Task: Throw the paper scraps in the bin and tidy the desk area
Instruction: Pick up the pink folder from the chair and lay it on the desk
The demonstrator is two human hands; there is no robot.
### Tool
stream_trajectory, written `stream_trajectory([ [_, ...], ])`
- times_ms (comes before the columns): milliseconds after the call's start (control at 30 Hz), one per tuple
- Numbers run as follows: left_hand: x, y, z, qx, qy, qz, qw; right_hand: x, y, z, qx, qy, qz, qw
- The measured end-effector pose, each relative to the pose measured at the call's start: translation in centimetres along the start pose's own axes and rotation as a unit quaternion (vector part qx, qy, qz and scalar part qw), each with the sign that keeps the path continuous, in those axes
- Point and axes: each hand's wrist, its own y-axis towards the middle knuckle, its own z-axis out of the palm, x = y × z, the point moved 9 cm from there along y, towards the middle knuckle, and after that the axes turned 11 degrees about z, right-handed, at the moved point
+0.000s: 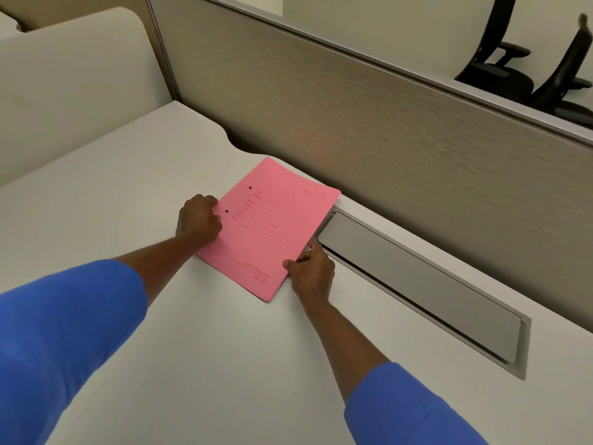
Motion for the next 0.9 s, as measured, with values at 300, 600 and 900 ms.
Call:
stream_trajectory([
  [300,-2.6,1.0,2.1,0.077,0.088,0.044,0.992,1.2,1.4,0.3,-0.023,-0.052,-0.016,0.998],
  [600,-3.2,1.3,3.1,0.11,0.138,0.062,0.982,1.3,1.5,0.8,-0.024,-0.114,-0.021,0.993],
  [900,-3.8,-0.5,2.7,0.061,0.127,0.078,0.987,-0.2,-0.8,0.5,-0.004,-0.093,-0.059,0.994],
])
